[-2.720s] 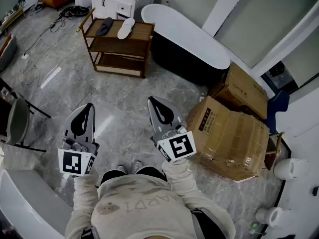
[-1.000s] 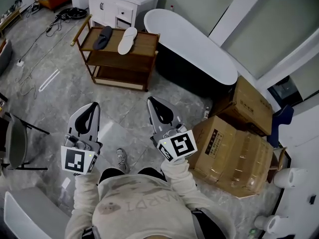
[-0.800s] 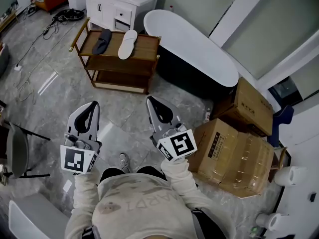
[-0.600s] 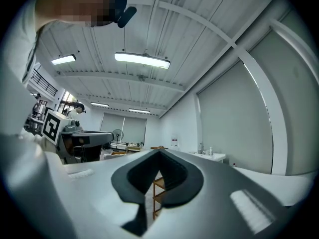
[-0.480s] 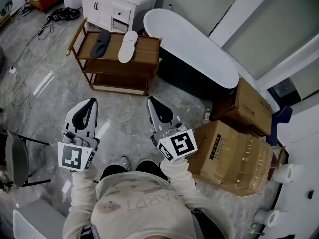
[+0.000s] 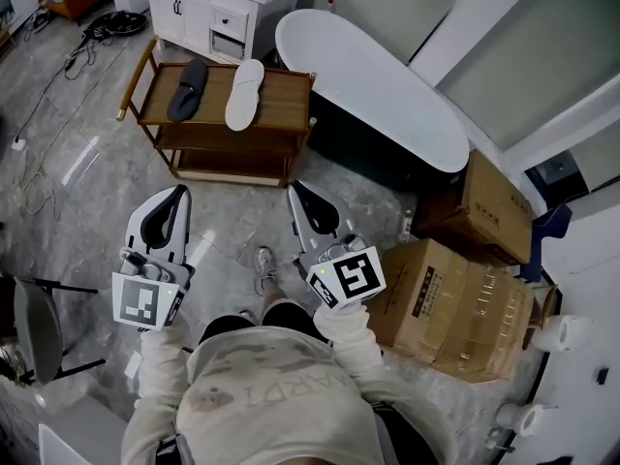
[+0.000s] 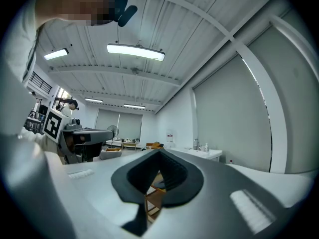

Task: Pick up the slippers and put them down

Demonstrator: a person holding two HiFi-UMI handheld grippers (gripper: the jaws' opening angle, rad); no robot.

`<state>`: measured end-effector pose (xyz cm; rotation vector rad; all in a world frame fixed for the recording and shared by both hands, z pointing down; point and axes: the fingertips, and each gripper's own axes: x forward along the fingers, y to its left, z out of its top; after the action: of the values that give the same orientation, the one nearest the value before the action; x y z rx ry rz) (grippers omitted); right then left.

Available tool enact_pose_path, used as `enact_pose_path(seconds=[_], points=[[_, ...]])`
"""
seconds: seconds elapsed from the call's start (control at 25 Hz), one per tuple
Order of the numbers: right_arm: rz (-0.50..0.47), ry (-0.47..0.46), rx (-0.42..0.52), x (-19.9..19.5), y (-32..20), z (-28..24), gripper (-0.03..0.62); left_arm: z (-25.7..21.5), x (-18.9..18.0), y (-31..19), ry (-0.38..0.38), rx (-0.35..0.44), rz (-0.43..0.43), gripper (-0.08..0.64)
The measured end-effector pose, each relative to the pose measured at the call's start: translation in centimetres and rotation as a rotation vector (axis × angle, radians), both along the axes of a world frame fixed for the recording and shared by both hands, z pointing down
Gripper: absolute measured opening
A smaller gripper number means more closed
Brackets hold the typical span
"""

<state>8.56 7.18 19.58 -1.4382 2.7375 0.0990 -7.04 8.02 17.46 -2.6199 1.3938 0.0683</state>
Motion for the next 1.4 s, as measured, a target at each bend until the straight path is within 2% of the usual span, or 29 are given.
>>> enact_pose_path(seconds=[0.28,0.52,0.88,1.16,1.4], points=[[-0.049,-0.002,0.013,0.7,-9.0,-1.0,0.011,-1.1,0.7,-8.0,0.017,0.002,-0.063,0.003],[-0.082,-0.020,-0.025,2.8,-16.9,-0.9,0.011,-1.4,2.2,-13.7,0.026,-0.003,-0.130,0.003],[-0.112,0.000,-0.209,5.1,-26.4,4.8,0.011,-0.2,4.5,-20.2,0.011,-0.034,-0.202,0.003],[-0.116,-0.024,-0.364,5.9,-29.8,10.4,0.011,1.5,5.0,-22.6,-0.005,-0.079,-0.238,0.003],[-0.131,-0.012,-0.436,4.8,-32.0,13.6,0.011,2.6,4.4,-24.9,-0.012,-0.100,-0.251,0.003]])
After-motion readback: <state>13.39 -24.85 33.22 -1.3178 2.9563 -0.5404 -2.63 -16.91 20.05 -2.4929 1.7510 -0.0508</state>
